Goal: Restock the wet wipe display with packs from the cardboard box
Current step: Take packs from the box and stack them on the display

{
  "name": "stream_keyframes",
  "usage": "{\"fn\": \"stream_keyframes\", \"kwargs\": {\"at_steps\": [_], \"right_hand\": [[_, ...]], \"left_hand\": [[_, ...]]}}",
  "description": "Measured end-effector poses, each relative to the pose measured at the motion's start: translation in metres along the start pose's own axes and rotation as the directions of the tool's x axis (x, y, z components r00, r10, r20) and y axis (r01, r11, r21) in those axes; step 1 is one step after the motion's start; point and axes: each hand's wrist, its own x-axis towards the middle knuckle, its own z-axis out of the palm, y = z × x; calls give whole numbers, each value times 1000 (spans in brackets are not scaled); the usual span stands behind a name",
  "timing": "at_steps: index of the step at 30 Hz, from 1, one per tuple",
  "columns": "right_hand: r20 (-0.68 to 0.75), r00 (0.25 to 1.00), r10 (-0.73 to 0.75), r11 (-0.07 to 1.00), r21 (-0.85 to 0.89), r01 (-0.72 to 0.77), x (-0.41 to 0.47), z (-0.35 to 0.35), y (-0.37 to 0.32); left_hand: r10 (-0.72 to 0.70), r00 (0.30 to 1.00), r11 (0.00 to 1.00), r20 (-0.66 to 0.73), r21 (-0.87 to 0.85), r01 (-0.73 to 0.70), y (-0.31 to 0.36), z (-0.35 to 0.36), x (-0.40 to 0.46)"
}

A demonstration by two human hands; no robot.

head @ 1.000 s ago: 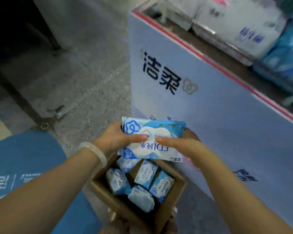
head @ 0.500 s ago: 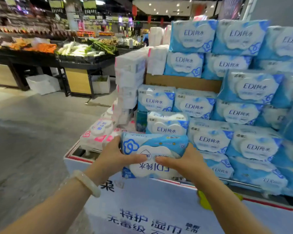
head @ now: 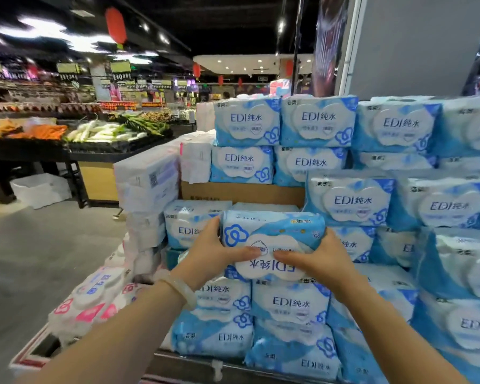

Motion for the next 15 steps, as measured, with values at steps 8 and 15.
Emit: {"fn": "stream_keyframes", "kwargs": {"at_steps": [8,15], "right_hand": [[-1,993,118,975,-190,-116,25,-37,41],[-40,999,13,937,-347,-26,28,-38,21]], "left_hand": [[-99,981,939,167,341,37,-47,26,45],[-89,989,961,119,271,54,-44,25,44]]}}
